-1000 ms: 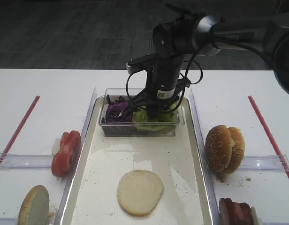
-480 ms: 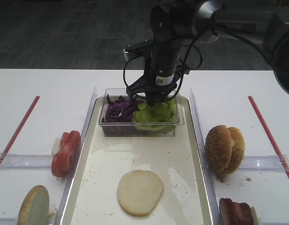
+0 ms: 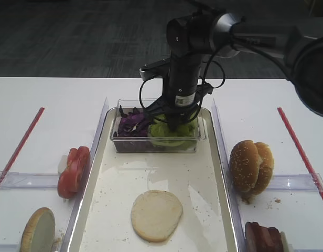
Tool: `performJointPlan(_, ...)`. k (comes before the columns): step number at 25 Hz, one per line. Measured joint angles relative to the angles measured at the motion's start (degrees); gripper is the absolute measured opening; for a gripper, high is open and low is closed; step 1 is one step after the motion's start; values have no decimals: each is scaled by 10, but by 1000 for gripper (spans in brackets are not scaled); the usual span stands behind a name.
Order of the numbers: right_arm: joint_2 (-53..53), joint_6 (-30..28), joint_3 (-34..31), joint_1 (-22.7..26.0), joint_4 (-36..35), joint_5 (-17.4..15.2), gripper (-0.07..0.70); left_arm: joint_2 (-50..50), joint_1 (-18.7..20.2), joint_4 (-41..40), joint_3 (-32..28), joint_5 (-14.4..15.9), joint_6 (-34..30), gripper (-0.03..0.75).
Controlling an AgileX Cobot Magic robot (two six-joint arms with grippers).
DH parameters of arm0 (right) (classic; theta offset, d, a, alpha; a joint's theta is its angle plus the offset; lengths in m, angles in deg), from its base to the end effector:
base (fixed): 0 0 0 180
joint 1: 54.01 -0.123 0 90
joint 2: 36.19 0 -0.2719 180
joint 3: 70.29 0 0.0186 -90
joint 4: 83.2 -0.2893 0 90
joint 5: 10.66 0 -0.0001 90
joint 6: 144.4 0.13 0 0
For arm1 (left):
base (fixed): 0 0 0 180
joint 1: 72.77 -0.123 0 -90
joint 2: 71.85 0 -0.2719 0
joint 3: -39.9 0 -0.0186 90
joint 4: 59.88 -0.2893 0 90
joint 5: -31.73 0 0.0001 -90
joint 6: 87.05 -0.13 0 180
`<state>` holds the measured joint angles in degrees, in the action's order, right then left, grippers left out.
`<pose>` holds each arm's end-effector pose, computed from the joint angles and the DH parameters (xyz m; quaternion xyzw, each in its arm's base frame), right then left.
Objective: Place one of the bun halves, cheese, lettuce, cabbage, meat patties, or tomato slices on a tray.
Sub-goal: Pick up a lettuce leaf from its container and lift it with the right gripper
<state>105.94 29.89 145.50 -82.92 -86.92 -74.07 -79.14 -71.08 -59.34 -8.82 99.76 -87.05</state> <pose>0.4521 0.2583 0.0987 -0.2849 0.9539 0.0475 0.0814 0.0674 -0.0031 0.2618 0.0135 0.8830 -0.0116 0.4690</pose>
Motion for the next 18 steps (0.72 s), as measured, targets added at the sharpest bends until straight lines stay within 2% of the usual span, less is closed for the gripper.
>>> performJointPlan(4,0,0,0,0,-1,2,181,0,0,0,0,0,0,492)
performJointPlan(9,0,0,0,0,-1,4,69,0,0,0,0,0,0,492)
performJointPlan(18,1,0,0,0,5,6,43,0,0,0,0,0,0,492)
